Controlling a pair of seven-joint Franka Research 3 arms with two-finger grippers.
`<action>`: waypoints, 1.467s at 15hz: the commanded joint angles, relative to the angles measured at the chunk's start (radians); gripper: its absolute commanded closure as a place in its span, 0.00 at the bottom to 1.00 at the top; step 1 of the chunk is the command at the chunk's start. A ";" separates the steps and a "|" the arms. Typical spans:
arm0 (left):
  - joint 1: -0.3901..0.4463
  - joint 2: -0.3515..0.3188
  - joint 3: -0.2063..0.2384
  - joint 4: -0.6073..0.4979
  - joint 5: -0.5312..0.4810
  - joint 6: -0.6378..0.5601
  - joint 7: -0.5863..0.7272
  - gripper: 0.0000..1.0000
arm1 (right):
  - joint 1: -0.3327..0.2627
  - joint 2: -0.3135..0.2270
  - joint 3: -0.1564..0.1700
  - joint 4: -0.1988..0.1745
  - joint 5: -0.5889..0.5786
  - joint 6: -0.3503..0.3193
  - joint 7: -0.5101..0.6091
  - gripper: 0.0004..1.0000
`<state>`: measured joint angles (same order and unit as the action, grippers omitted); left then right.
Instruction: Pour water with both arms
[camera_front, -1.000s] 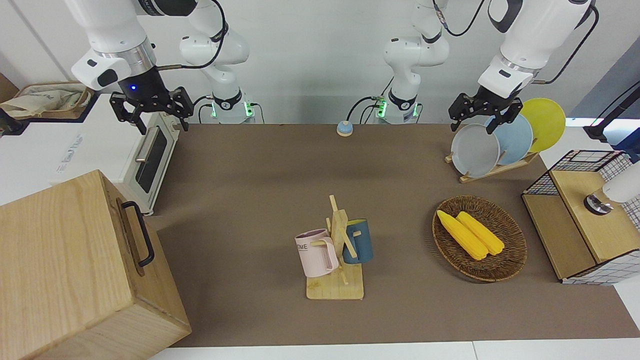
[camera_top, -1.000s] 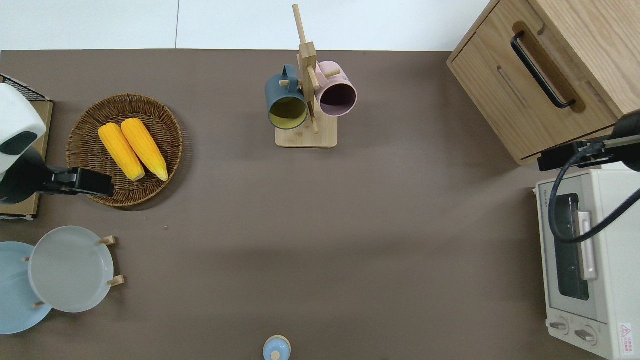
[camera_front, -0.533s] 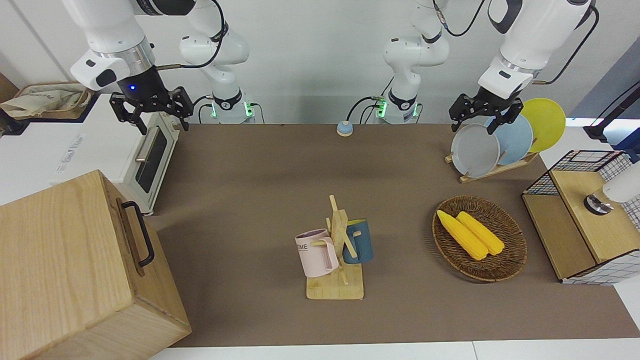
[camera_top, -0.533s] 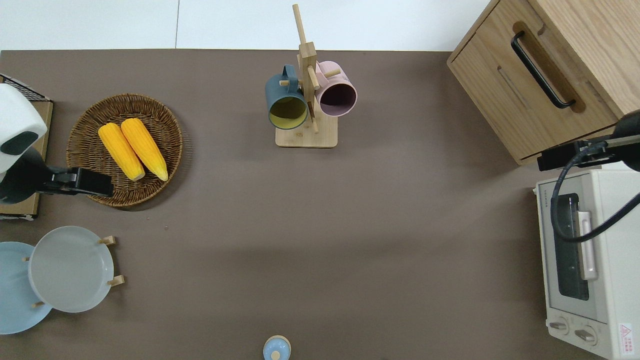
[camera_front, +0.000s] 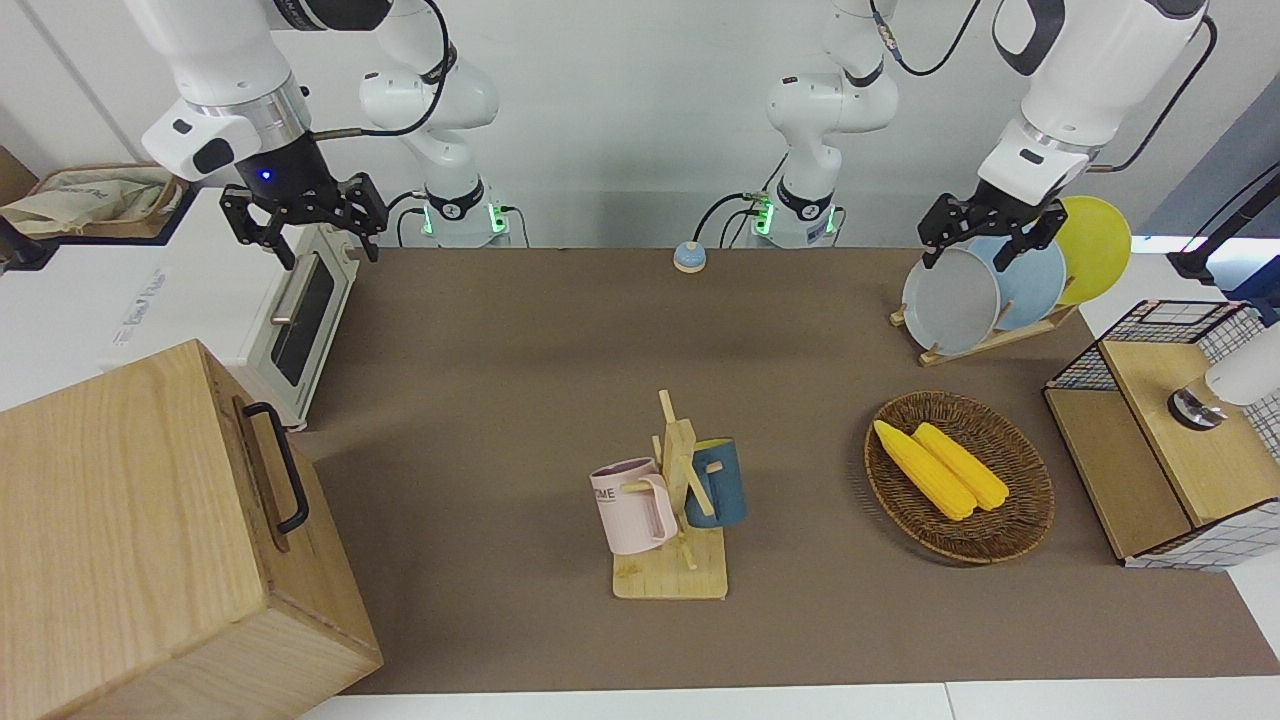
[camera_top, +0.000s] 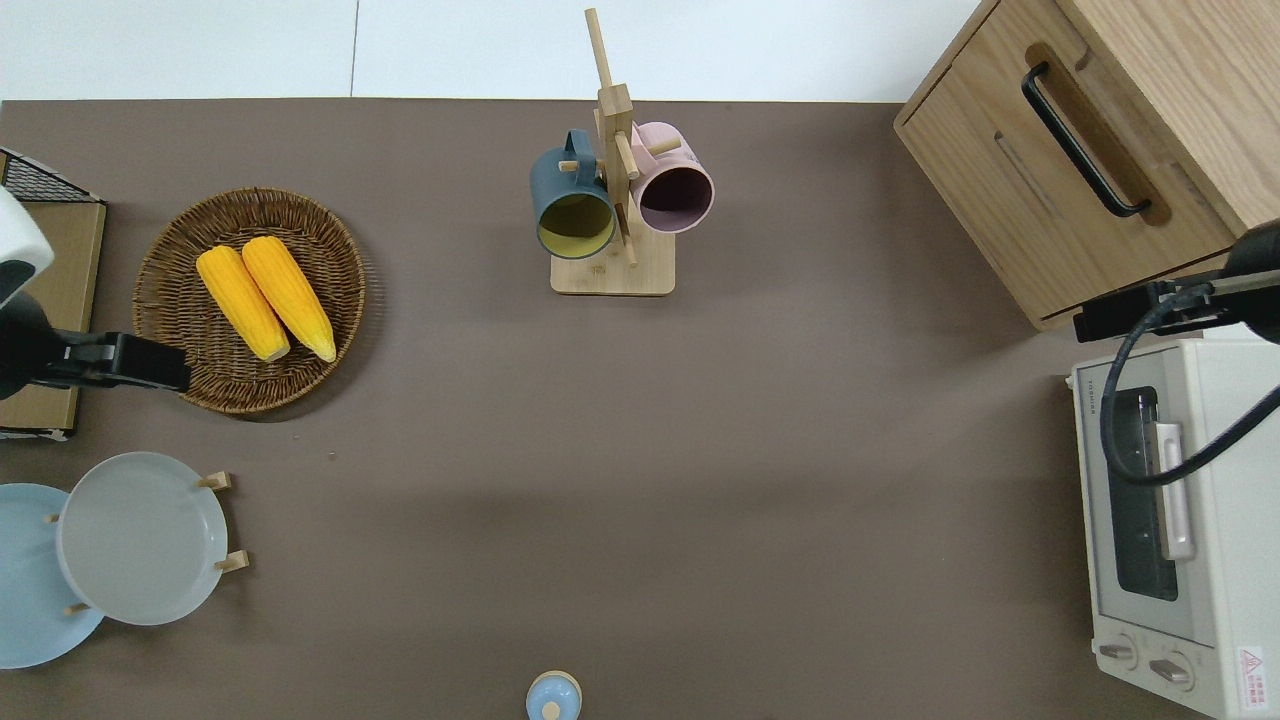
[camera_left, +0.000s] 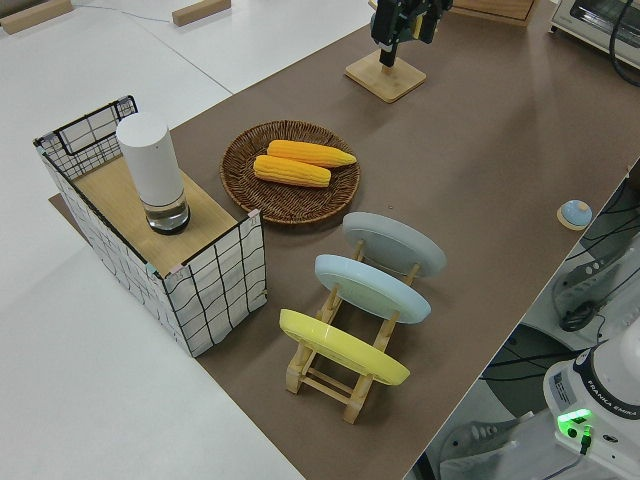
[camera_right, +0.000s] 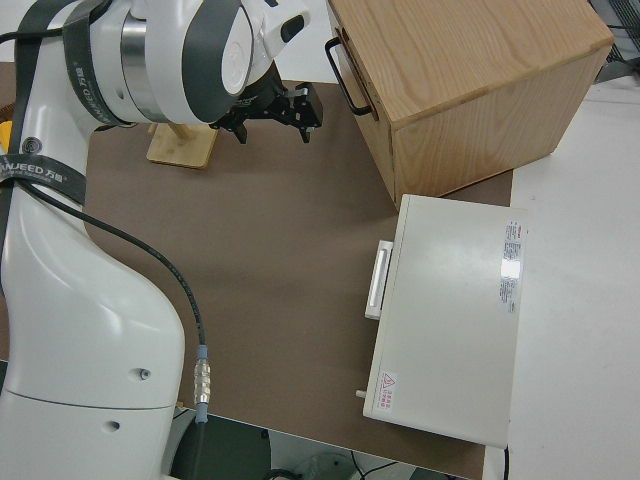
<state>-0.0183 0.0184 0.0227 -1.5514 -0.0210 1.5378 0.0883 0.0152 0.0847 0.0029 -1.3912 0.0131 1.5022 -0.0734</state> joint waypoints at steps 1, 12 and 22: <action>0.011 0.015 0.072 -0.003 0.015 0.018 0.138 0.00 | -0.009 -0.014 0.006 -0.008 0.007 -0.010 -0.023 0.01; 0.017 0.078 0.403 0.008 0.004 0.177 0.675 0.00 | 0.175 0.115 0.025 -0.068 0.042 0.191 0.015 0.02; 0.156 0.130 0.442 0.013 -0.118 0.346 0.826 0.00 | 0.285 0.282 0.026 -0.066 0.070 0.550 0.012 0.02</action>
<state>0.0816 0.1176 0.4679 -1.5500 -0.0764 1.8219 0.8527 0.2879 0.3364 0.0321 -1.4626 0.0694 1.9734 -0.0621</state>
